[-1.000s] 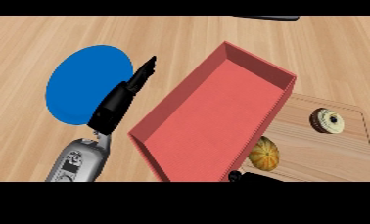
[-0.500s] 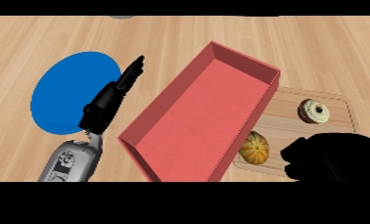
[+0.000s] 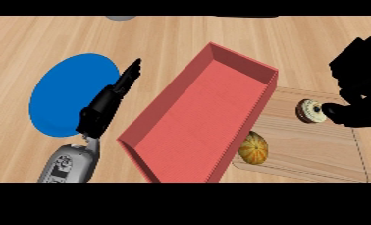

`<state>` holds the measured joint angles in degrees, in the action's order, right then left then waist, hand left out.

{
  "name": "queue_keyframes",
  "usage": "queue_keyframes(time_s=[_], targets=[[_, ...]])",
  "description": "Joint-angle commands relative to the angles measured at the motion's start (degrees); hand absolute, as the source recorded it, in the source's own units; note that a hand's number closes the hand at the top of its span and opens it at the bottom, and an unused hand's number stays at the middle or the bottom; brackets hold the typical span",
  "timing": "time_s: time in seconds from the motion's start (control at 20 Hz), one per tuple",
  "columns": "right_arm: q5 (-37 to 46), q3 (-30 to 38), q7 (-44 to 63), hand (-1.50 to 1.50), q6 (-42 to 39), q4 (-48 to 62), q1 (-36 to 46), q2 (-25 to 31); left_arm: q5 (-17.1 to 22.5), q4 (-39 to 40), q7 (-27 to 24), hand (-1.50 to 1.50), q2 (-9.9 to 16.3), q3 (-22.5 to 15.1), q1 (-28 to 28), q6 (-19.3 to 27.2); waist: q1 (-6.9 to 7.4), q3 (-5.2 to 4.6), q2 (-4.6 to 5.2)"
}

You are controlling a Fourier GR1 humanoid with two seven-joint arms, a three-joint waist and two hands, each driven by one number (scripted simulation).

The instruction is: Pick the squash from the cutting board and place it in the cardboard box

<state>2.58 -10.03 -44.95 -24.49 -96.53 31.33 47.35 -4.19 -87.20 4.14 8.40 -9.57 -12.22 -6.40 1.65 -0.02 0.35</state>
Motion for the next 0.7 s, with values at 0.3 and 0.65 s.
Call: queue_keyframes(time_s=[0.3, 0.65], targets=[[-2.2, -5.1, 9.4, 1.5, -8.0, 8.4, 16.3, -9.5, 0.5, -1.5, 2.8, 0.0, 0.2, 1.8, -1.1, -1.2, -0.85, -0.02, -0.34], [-1.5, -4.5, 17.8, 1.5, -9.5, 15.4, 24.8, -18.1, -0.9, 2.9, -2.4, 0.0, -0.9, 2.9, -0.9, -0.9, -1.25, -0.02, -0.3]])
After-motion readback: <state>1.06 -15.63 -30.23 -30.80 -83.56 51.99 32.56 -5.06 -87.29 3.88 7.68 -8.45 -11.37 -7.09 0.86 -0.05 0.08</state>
